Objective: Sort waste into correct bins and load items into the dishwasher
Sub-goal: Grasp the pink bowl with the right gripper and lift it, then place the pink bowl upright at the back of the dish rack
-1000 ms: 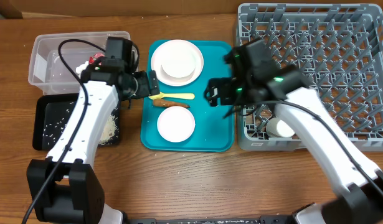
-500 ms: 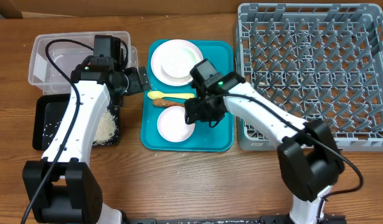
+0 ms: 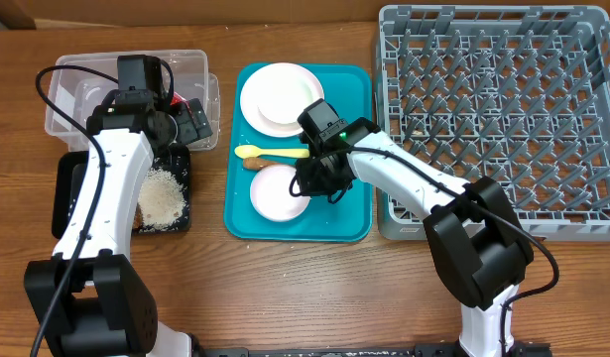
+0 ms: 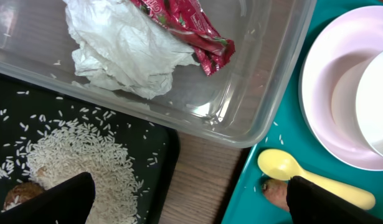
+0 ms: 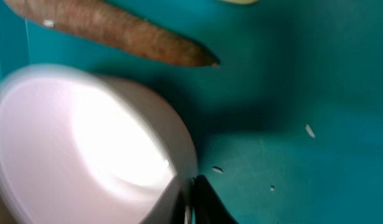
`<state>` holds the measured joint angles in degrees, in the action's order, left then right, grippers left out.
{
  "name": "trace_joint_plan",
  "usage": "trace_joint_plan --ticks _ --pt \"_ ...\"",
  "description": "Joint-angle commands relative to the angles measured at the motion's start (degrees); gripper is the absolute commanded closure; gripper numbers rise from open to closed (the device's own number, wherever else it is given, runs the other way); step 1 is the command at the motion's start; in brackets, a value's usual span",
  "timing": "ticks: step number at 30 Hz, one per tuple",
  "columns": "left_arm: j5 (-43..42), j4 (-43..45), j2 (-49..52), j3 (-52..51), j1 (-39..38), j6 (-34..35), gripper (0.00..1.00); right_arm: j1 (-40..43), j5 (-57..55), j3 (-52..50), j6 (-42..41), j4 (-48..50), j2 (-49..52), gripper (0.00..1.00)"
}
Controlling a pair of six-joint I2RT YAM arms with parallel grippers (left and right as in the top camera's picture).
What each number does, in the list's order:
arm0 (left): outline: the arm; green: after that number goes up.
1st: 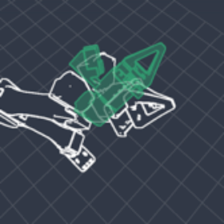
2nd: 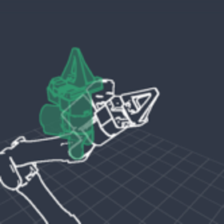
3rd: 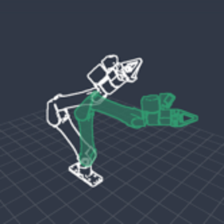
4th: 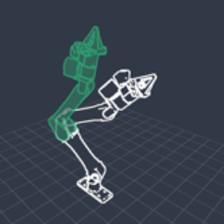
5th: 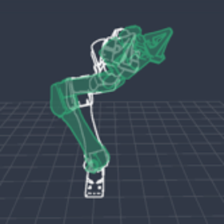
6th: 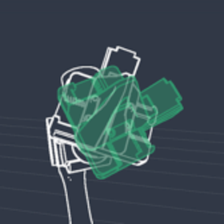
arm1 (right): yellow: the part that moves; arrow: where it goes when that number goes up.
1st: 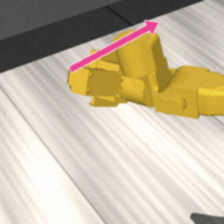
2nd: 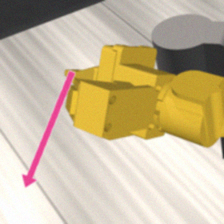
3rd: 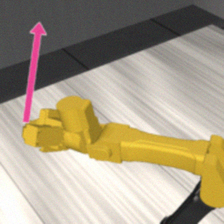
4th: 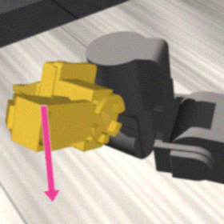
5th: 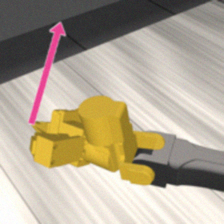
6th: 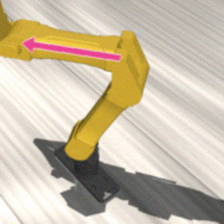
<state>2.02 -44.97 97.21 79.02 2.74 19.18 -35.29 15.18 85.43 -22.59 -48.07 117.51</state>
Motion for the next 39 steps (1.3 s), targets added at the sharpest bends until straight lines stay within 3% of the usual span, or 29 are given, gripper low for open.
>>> trace_joint_plan --ticks 1,8,13,19,28,35,39 --pt "1.55 0.17 -1.11 0.81 -0.15 0.31 0.0 0.09 0.35 0.02 0.0 0.39 0.33 0.96" --pt "1.55 0.17 -1.11 0.81 -0.15 0.31 0.01 2.12 -1.9 2.23 0.02 -2.27 -2.34 0.96" --pt "1.55 0.17 -1.11 0.81 -0.13 0.31 0.0 6.95 -6.73 7.06 0.04 -4.33 -10.32 0.96" --pt "1.55 0.17 -1.11 0.81 -0.13 0.31 0.0 14.03 -23.41 10.73 0.02 -1.2 -18.45 0.96" --pt "1.55 0.17 -1.11 0.81 -0.13 0.31 0.0 18.08 -64.46 9.46 0.28 16.0 -14.71 0.96" --pt "1.55 0.17 -1.11 0.81 -0.13 0.31 0.0 18.18 -84.85 9.46 17.2 35.01 -4.63 0.96" --pt "1.55 0.17 -1.11 0.81 -0.13 0.31 0.0 18.34 -86.03 9.46 23.91 42.88 0.63 0.96"
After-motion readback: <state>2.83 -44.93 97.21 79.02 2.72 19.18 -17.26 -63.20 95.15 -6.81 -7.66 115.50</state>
